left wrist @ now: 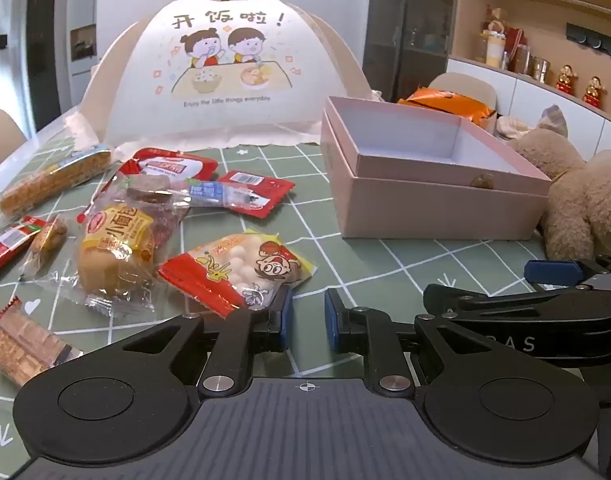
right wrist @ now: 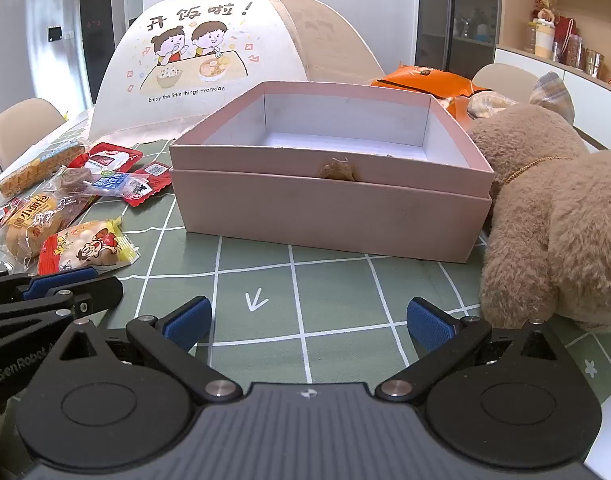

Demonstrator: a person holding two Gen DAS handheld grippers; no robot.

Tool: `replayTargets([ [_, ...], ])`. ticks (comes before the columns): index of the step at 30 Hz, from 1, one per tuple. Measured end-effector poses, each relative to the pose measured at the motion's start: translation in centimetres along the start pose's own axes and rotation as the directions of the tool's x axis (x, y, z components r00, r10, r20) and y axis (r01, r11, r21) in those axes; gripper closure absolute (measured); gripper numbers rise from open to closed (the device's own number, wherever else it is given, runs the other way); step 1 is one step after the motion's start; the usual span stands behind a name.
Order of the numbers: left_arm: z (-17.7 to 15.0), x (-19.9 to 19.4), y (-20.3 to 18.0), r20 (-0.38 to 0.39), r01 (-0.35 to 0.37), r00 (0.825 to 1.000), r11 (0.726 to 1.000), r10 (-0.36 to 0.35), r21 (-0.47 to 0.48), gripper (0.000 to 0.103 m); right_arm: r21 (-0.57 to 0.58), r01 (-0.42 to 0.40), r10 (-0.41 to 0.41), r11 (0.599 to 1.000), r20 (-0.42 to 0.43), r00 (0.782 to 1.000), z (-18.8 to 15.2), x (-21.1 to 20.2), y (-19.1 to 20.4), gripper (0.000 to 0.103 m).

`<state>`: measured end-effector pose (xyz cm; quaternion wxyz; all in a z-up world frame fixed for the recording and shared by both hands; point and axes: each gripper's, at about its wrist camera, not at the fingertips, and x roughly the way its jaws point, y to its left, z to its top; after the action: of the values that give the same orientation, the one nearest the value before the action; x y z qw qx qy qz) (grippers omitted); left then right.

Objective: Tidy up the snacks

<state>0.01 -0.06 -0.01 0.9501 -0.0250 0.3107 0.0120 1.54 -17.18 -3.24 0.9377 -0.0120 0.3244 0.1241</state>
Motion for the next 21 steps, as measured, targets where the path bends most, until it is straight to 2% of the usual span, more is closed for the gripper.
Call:
replayTargets([
  [21,-0.03,0.23,-0.50,0.001,-0.013,1.000,1.000,0.013,0.018,0.082,-0.001,0.001,-0.001,1.000,0.000,1.000,0.00,0.01,-0.01,0.000],
])
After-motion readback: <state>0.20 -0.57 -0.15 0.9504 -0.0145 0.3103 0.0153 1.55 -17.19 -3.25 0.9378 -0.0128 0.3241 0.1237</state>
